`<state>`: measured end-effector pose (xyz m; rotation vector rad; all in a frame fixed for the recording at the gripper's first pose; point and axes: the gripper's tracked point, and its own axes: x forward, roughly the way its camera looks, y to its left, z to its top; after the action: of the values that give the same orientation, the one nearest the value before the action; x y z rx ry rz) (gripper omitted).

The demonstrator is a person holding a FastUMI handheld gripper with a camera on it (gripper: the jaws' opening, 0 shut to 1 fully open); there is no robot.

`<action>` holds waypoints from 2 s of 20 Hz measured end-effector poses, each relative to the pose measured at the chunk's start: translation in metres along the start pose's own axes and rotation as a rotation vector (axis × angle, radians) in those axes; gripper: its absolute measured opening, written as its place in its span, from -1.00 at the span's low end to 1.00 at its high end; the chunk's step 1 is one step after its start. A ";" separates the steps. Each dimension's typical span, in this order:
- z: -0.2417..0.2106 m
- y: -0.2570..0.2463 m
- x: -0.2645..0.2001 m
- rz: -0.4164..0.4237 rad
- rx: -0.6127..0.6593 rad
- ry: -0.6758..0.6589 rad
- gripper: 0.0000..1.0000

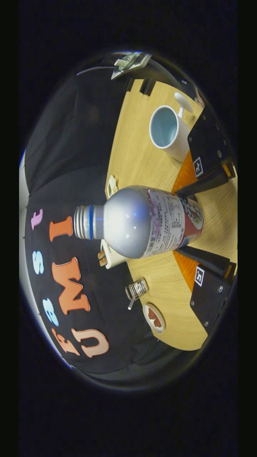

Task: Take the bottle from table, then pour the juice into the cup, finally place the bottle on the coaster

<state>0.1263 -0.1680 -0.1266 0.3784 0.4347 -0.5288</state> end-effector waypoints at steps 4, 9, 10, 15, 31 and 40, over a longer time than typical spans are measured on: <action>-0.001 -0.004 0.015 -0.063 -0.171 -0.047 0.50; -0.008 -0.004 0.030 -0.096 -0.224 -0.069 0.51; -0.012 -0.006 0.035 -0.102 -0.226 -0.062 0.51; -0.025 -0.002 0.046 -0.094 -0.234 -0.038 0.54; -0.036 -0.006 0.033 -0.077 -0.234 -0.040 0.96; -0.020 0.019 -0.047 0.083 -0.218 -0.118 0.95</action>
<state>0.0946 -0.1251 -0.1165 0.1538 0.3569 -0.4155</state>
